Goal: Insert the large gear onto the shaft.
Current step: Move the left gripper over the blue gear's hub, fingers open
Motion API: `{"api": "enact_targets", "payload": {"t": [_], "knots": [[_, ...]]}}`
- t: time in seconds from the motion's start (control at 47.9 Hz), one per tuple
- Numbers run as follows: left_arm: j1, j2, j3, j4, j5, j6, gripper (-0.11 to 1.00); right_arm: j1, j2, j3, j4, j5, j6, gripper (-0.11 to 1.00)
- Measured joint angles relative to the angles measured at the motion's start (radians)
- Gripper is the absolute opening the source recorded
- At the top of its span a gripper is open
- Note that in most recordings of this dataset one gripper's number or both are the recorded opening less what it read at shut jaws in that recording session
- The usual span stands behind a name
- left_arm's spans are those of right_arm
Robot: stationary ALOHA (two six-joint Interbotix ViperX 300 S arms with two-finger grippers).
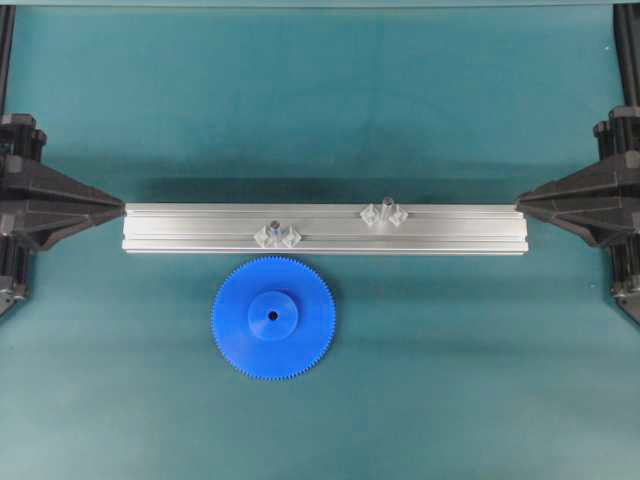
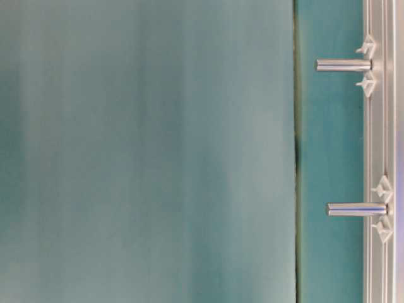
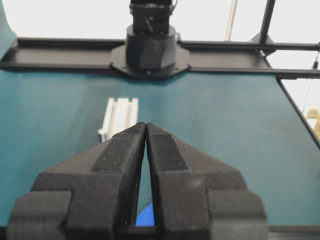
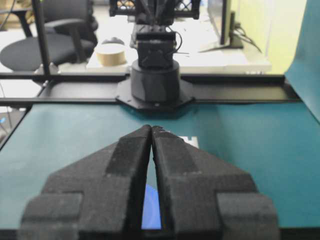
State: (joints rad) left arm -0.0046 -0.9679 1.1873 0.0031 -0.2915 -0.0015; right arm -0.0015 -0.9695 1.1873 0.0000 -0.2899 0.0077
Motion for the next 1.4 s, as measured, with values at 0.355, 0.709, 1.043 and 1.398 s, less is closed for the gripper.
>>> {"api": "enact_targets", "payload": {"t": [0.355, 0.709, 1.043, 1.398], "knots": [[-0.040, 0.086, -0.095, 0.009, 0.245, -0.057, -0.01, 0.012, 0.014, -0.011, 0.077, 0.302, 0.130, 0.11], [-0.091, 0.387, -0.290, 0.011, 0.399, -0.058, -0.01, 0.012, 0.114, -0.069, 0.075, 0.449, 0.155, 0.11], [-0.092, 0.601, -0.426, 0.011, 0.423, -0.060, -0.01, 0.008, 0.227, -0.107, 0.072, 0.537, 0.156, 0.11], [-0.101, 0.698, -0.529, 0.015, 0.589, -0.011, 0.00, 0.008, 0.229, -0.110, 0.072, 0.577, 0.156, 0.11]]}}
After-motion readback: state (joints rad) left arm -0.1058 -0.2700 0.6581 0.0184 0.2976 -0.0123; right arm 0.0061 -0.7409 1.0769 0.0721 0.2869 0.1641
